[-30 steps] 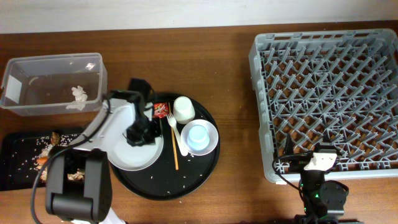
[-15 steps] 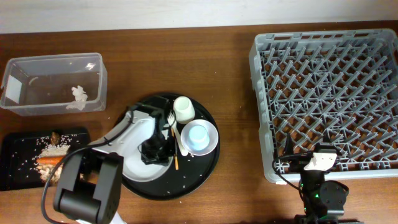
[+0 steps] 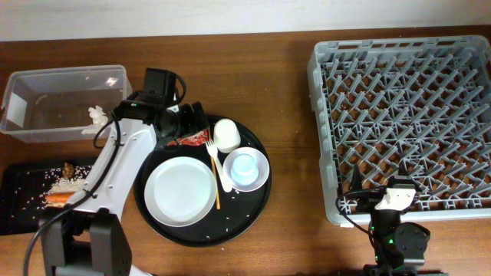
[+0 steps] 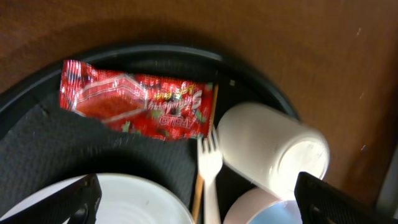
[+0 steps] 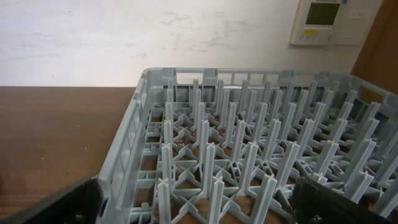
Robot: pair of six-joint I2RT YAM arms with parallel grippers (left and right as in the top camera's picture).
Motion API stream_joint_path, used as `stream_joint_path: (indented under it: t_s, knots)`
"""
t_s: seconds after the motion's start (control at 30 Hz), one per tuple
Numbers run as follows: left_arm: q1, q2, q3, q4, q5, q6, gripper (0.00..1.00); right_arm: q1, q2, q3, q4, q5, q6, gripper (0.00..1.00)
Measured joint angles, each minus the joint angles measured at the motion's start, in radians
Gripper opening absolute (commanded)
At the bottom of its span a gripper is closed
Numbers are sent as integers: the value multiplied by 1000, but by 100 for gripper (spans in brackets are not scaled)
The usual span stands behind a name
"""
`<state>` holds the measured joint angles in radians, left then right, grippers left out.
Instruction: Sort waste into correct bins and load items into the dishwasher rack
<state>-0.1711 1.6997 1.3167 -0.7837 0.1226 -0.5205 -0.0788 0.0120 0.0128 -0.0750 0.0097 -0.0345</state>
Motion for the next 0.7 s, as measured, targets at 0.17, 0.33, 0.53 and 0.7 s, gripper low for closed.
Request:
stream_joint_path:
  t_s: [0.17,0.33,0.53,0.7]
  knots:
    - [2,31,0,18,24,-163,99,0,0,0,0,0,0,99]
    - [2,144,0,22,45,-391,89,0,0,0,0,0,0,99]
    - [10,199,0,34,46,-512,81,0,0,0,0,0,0,99]
    - [28,246,0,48,46,-539,72,0,0,0,0,0,0,99]
